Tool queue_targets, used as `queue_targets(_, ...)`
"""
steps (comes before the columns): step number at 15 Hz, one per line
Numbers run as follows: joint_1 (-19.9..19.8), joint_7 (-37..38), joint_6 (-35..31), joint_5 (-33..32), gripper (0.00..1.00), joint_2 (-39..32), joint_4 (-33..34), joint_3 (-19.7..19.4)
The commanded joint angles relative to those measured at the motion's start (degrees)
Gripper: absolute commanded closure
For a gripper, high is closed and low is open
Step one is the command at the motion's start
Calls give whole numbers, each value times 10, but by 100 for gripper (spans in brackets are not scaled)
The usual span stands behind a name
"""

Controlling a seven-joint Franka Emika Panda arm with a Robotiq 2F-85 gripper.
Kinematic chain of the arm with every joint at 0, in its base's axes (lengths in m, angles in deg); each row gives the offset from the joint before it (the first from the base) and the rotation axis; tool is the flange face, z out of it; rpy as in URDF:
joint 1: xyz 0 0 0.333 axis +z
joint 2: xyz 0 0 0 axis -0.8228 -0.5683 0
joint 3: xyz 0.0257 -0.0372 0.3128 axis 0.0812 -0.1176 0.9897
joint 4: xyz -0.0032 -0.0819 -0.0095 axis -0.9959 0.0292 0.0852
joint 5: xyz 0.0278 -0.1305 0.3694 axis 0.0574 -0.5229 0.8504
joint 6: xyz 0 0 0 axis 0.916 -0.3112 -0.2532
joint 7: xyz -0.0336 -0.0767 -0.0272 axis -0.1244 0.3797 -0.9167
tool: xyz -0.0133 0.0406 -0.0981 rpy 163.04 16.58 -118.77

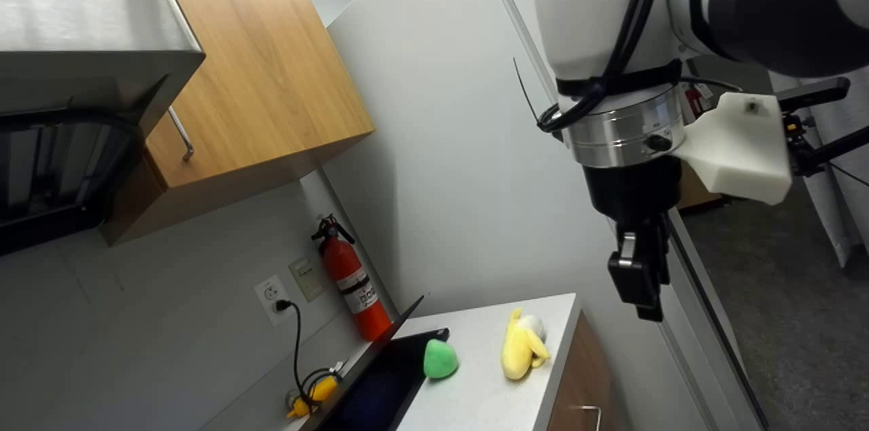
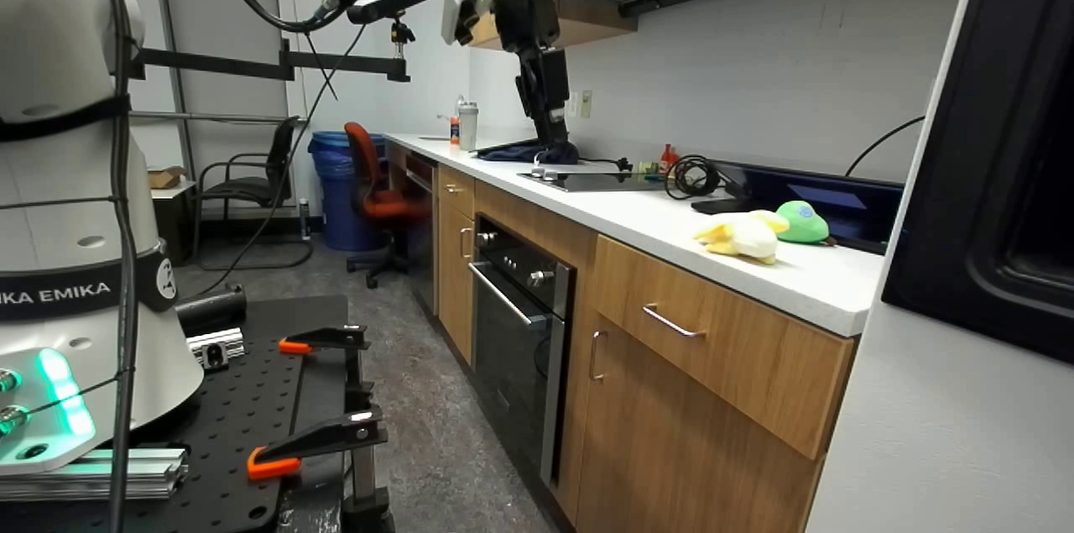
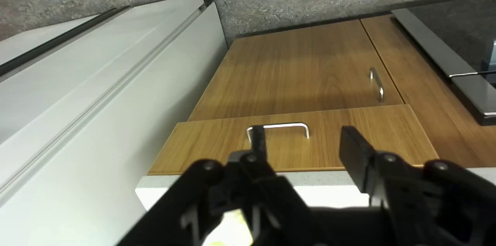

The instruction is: Open the top drawer, Pick up the watermelon plush toy from the countertop and put it in the basket. Pick up the banana plush toy from the basket in the drawer and put it on the countertop. Close the top drawer.

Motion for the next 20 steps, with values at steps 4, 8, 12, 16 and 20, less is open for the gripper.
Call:
queue_targets(4, -16, -14, -10, -3, 0, 101, -70, 29)
queue_targets(8, -19, -18, -14, 1, 0, 143, -98, 35)
queue_targets(12, -23, -17, -3, 15, 0, 122, -82, 43)
queue_targets(16, -25, -18, -3, 16, 0, 141, -96, 44)
queue_targets(20, -26, -18, -3, 16, 0, 142, -96, 44)
